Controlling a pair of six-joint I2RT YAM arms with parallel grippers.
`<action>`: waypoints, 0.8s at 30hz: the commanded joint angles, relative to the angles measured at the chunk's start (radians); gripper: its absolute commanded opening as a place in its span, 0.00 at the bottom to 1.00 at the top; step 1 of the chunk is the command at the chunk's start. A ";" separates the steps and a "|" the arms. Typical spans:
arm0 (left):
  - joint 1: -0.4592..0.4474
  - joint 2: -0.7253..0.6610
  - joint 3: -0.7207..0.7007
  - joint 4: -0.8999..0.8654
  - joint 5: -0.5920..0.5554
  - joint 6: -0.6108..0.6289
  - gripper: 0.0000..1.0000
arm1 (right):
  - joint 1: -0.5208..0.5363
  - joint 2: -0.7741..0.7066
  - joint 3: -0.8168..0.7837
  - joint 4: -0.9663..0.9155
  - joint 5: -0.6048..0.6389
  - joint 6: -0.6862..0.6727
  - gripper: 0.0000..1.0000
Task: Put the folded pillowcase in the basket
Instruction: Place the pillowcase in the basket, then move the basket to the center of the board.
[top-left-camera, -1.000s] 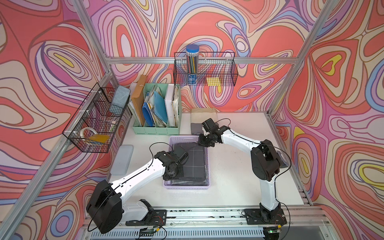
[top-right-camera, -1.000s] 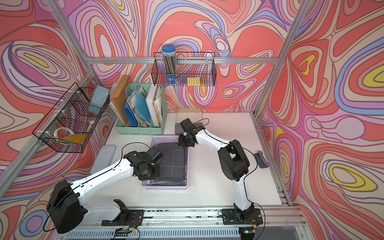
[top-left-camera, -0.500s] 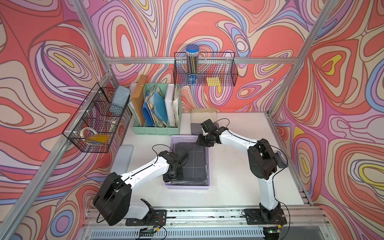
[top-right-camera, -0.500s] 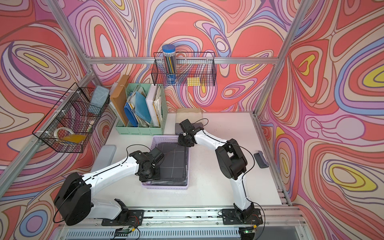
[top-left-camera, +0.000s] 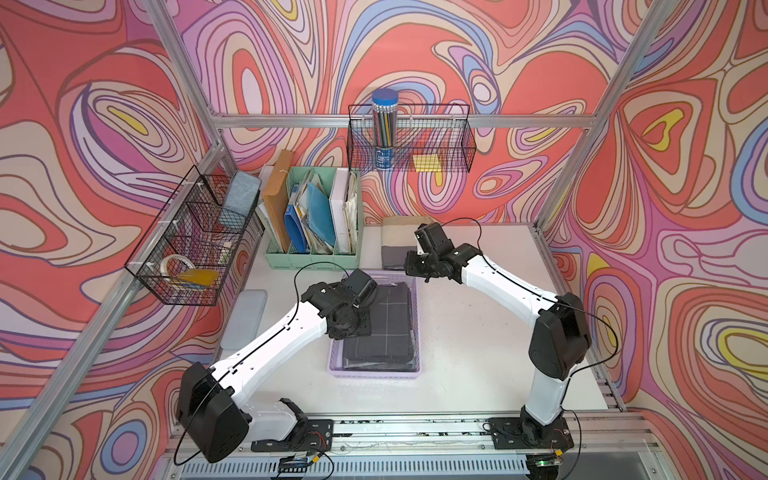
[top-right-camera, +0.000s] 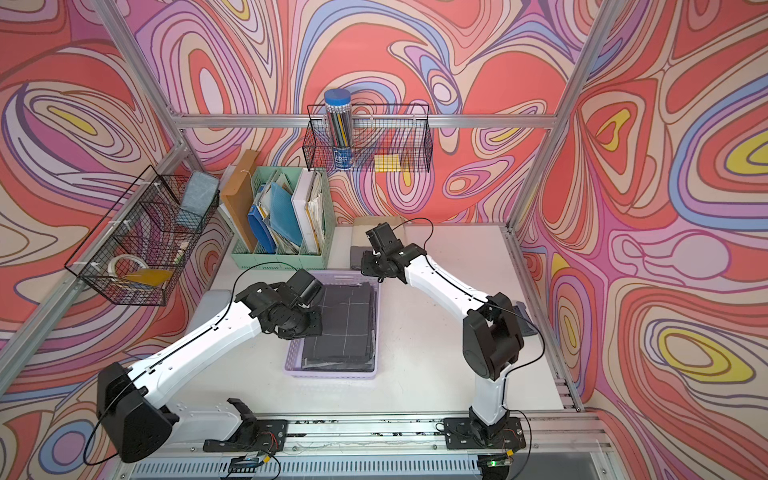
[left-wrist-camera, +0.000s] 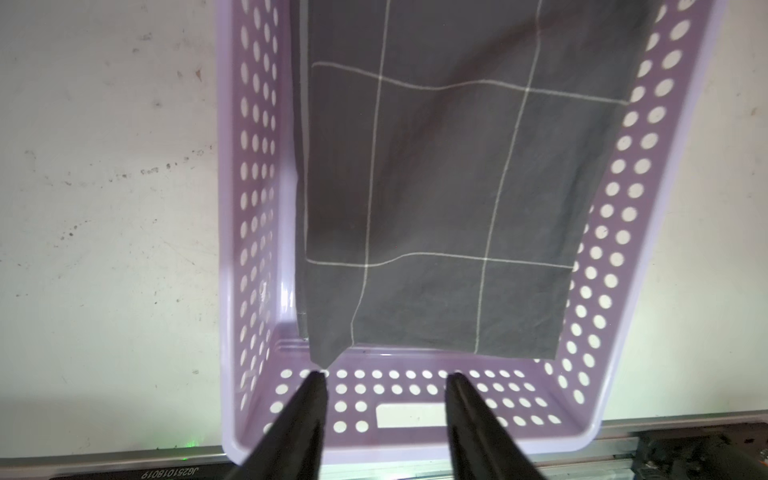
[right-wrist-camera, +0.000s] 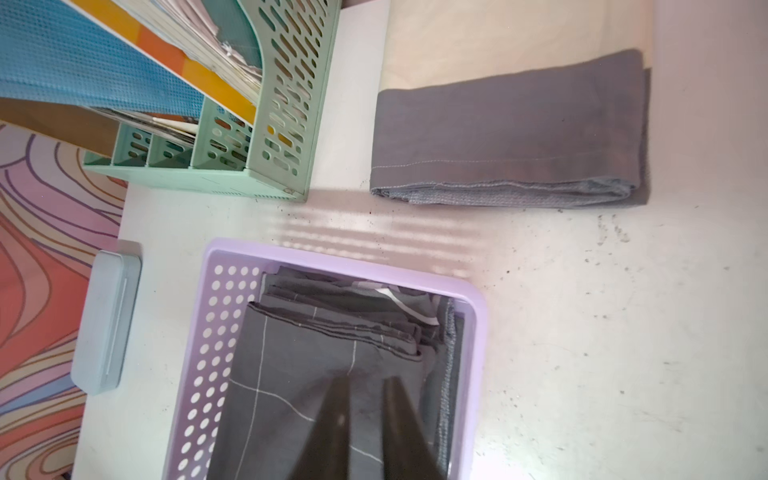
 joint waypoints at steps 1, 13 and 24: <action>0.006 0.139 0.071 0.076 0.016 0.069 0.05 | 0.004 -0.047 -0.074 -0.038 0.084 -0.013 0.00; 0.019 0.581 0.241 0.249 0.036 0.031 0.00 | -0.001 -0.206 -0.270 -0.086 0.053 -0.026 0.43; 0.011 0.343 0.057 0.509 0.202 0.036 0.10 | 0.003 -0.220 -0.406 -0.017 -0.106 -0.019 0.48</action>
